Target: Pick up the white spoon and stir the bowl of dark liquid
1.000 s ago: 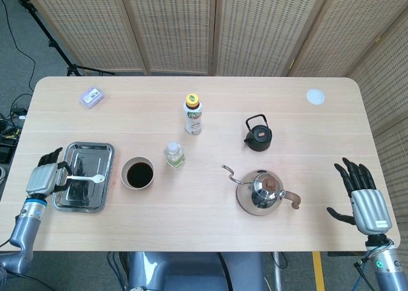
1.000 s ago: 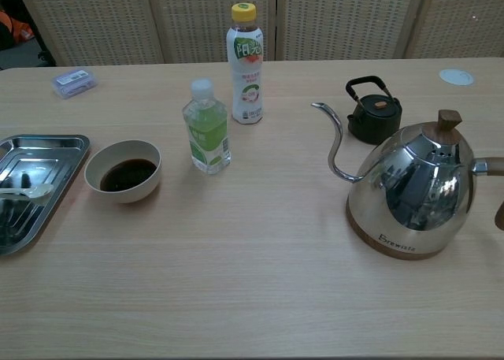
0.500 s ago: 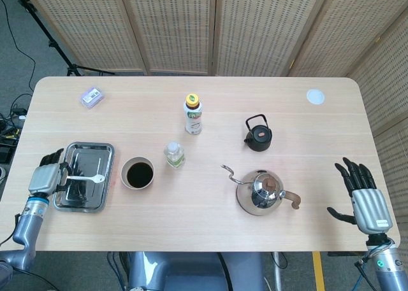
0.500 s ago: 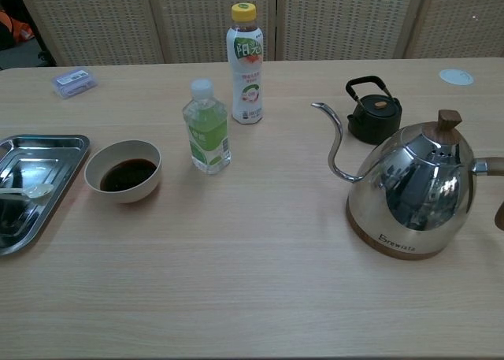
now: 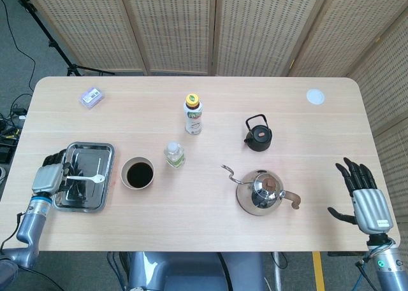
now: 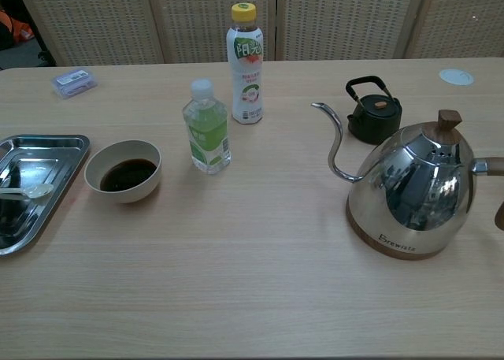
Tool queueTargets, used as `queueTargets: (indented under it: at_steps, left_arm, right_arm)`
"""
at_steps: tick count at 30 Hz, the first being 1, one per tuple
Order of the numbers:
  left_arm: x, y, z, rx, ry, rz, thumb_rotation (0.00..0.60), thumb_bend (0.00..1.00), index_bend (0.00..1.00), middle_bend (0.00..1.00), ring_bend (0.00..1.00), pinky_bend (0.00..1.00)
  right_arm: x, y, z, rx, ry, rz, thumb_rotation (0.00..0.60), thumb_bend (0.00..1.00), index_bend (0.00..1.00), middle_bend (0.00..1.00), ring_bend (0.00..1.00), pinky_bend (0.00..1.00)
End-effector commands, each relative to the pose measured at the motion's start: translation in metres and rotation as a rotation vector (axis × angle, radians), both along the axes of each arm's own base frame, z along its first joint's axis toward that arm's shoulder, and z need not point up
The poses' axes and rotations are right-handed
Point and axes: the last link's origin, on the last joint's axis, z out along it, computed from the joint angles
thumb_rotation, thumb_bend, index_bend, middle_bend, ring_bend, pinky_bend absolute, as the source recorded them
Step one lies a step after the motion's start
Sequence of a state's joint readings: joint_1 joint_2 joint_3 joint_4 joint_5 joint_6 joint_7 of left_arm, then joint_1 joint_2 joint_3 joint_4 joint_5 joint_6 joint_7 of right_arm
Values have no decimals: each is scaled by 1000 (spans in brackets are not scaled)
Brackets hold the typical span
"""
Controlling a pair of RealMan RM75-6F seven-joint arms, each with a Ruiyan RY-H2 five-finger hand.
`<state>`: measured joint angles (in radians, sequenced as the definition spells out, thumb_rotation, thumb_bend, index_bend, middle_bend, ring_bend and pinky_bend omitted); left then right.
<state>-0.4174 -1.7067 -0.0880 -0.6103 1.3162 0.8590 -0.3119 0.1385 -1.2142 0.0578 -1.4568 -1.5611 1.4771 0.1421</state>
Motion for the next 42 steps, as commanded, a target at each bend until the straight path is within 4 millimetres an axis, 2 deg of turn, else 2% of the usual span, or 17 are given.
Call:
queueTargets:
  at_steps: [1, 31, 42]
  left_arm:
    - [0, 1, -1, 1, -1, 1, 600, 375, 524, 0, 0, 0]
    - [-4, 4, -5, -20, 18, 29, 600, 378, 528, 0, 0, 0]
    - [-5, 5, -5, -14, 20, 33, 600, 389, 612, 0, 0, 0]
  right_arm:
    - [0, 0, 0, 1, 1, 0, 600, 0, 68, 0, 0, 0]
    - [-2, 0, -1, 8, -1, -10, 600, 0, 68, 0, 0, 0]
    - [-2, 1, 0, 9, -5, -9, 600, 0, 68, 0, 0, 0]
